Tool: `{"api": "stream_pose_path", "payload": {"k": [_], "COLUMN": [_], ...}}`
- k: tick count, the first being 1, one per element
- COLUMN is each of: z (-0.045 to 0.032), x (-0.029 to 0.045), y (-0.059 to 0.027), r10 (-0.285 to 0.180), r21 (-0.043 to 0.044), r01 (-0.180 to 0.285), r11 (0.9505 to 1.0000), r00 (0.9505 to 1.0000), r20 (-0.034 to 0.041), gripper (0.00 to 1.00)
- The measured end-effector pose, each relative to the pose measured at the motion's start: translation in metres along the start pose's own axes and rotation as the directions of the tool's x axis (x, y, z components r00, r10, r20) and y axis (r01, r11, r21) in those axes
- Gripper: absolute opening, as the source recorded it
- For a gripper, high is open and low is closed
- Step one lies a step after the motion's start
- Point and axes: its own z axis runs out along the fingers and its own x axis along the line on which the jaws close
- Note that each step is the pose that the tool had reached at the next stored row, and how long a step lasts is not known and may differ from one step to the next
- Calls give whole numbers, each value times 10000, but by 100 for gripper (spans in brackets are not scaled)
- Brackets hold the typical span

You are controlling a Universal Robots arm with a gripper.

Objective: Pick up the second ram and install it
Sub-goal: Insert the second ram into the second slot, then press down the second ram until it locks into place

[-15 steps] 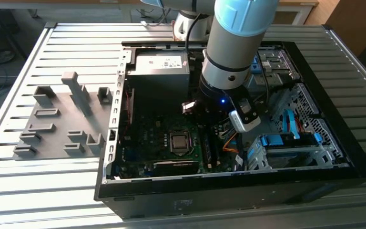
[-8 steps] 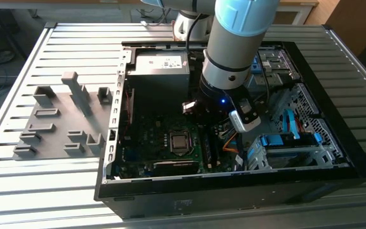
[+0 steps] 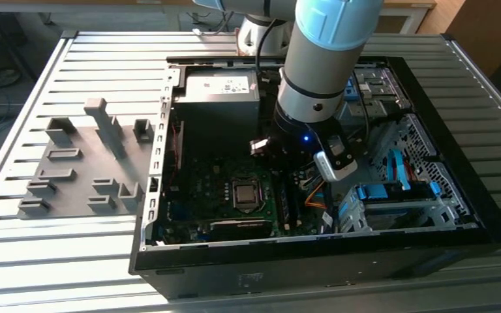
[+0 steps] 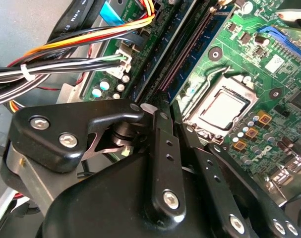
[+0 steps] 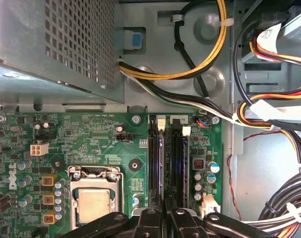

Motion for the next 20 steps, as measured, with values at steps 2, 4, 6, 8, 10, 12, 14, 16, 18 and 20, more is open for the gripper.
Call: {"api": "stream_pose_path", "payload": {"k": [2,4,6,8,10,12,14,16,18,20], "z": [4,7,7,13,18,25,34,45,50,51], "x": [0,0,-1,-1,-1,-2,-2,-3,-3,-3], "y": [0,0,0,0,0,1,1,1,0,1], "r10": [0,0,0,0,0,0,-1,-1,0,0], "r21": [-1,0,1,-1,-1,-1,-1,-1,2,2], "r01": [0,0,0,0,0,0,1,1,0,0], "r11": [10000,10000,10000,10000,10000,10000,10000,10000,10000,10000], "r00": [10000,10000,10000,10000,10000,10000,10000,10000,10000,10000], "r20": [0,0,0,1,0,0,0,0,0,-1], "gripper": [14,14,14,14,14,14,14,14,14,14]}}
